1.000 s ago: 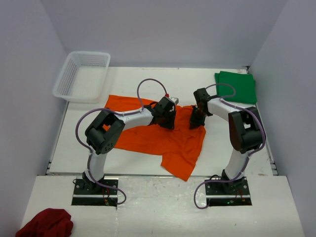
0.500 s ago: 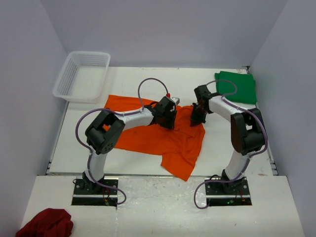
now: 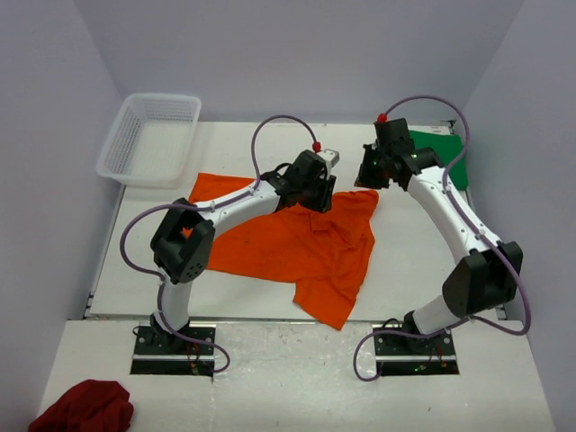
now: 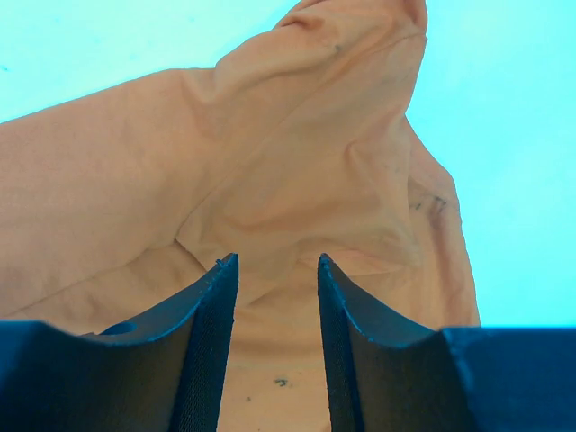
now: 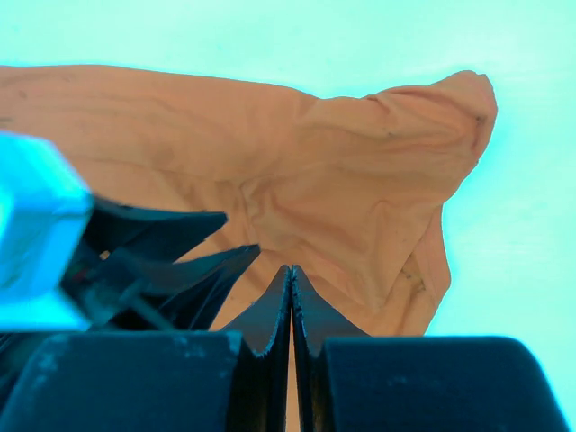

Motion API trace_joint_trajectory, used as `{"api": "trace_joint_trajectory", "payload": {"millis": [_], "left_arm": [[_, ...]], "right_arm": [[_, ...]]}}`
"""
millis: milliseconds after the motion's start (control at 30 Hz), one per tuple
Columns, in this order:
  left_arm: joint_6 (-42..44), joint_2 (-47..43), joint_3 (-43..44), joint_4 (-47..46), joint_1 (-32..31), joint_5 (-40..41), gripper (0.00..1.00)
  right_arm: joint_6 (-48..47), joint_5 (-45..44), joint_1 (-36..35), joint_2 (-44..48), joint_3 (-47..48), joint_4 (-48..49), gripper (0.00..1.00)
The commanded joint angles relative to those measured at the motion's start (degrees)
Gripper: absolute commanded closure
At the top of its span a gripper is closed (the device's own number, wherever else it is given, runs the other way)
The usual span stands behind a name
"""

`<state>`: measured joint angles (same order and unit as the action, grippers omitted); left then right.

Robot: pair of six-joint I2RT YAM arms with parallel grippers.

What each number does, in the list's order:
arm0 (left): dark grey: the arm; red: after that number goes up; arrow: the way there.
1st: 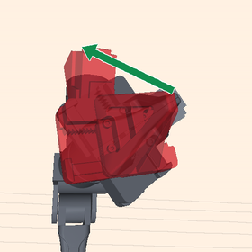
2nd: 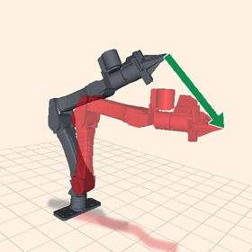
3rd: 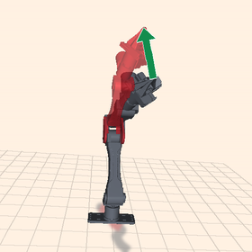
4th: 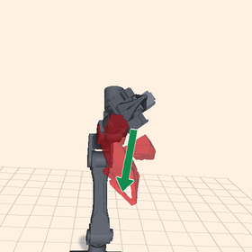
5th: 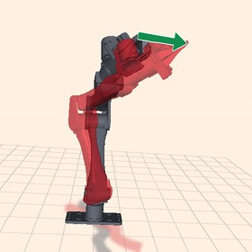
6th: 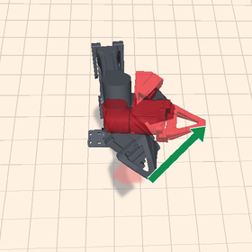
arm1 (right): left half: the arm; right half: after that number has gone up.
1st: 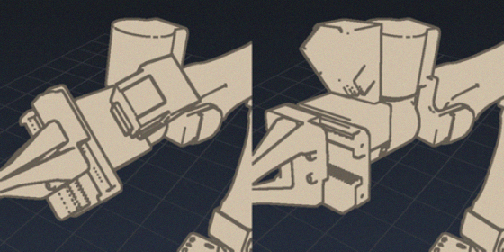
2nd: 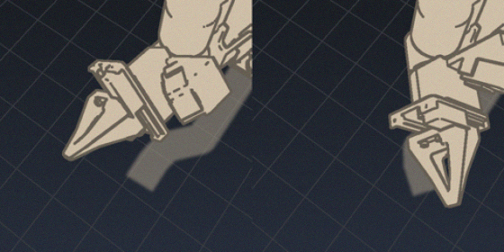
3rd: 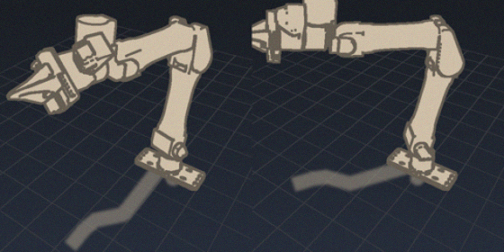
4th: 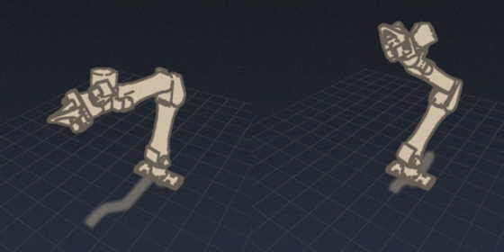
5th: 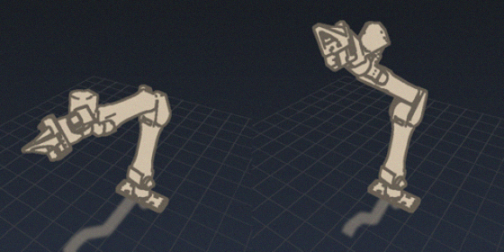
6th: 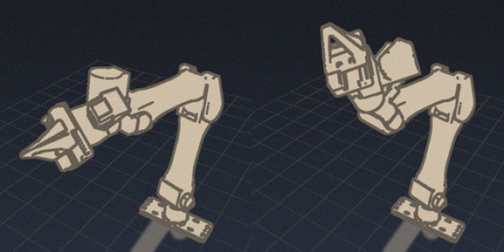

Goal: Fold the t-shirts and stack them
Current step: Fold the flattened tshirt in 1/3 of the way

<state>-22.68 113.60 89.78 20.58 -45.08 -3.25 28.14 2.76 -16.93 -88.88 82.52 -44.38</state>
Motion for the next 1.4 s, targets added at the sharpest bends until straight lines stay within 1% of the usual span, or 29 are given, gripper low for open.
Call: {"api": "trace_joint_trajectory", "payload": {"millis": [0, 67, 167, 233, 267, 333, 400, 600, 767, 900, 967, 1033, 1200, 1333, 1367], "left_arm": [[1.8, -1.4, 1.6, 3.0, -0.1, -1.1, 0.57], [1.3, -1.7, -0.1, 2.4, -0.2, -0.1, 0.57], [1.8, -1.4, -0.1, 1.0, -0.1, -0.4, 0.59], [3.3, 0.1, 1.3, -0.4, -0.1, -2.9, 0.61], [4.0, 0.7, 1.8, -1.1, -0.1, -4.4, 0.64], [5.2, 2.7, 4.0, -1.4, -0.3, -7.1, 0.66], [5.6, 4.1, 5.2, -2.7, -0.4, -10.1, 0.66], [5.8, 9.5, 10.7, -3.7, -0.4, -14.4, 0.64], [5.8, 15.3, 15.9, -4.7, -0.5, -19.5, 0.64], [6.0, 19.5, 19.6, -3.6, -0.5, -19.3, 0.64], [6.2, 23.4, 24.4, 0.2, -0.6, -17.2, 0.64], [6.6, 25.9, 28.1, 1.9, -0.5, -16.7, 0.64], [7.2, 31.6, 31.7, 2.2, -0.4, -16.2, 0.64], [7.5, 37.2, 41.1, 3.9, 0.1, -17.0, 0.63], [7.2, 39.5, 42.3, 3.6, 0.3, -18.0, 0.63]], "right_arm": [[-1.9, -2.2, 0.0, 3.8, 2.6, -4.7, 1.0], [-1.8, -1.5, 0.1, 5.1, 1.3, -4.7, 1.0], [-1.3, -0.9, 0.0, 6.3, -2.3, -2.7, 1.0], [-1.3, -0.9, 0.0, 6.4, -3.5, -2.6, 1.0], [-1.2, -0.9, 0.0, 6.4, -3.8, -2.5, 1.0], [-1.2, -0.4, 0.0, 7.1, -5.3, -2.0, 1.0], [-1.2, -0.7, 0.0, 7.3, -6.1, -2.6, 1.0], [-1.0, -1.4, 0.1, 7.5, -9.5, -1.1, 1.0], [-1.2, -2.5, 0.1, 5.5, -9.3, -1.6, 1.0], [-1.2, -2.8, 0.1, 6.3, -9.0, -1.6, 1.0], [-1.3, -4.3, 0.5, 7.7, -8.9, -1.6, 1.0], [-1.4, -4.1, 0.9, 9.2, -8.6, -1.6, 1.0], [-1.9, -3.6, 1.2, 10.7, -8.3, -1.6, 1.0], [-2.2, -3.4, 1.2, 11.2, -8.4, -1.6, 1.0], [-2.2, -3.6, 1.3, 11.4, -8.6, -1.6, 1.0]]}}
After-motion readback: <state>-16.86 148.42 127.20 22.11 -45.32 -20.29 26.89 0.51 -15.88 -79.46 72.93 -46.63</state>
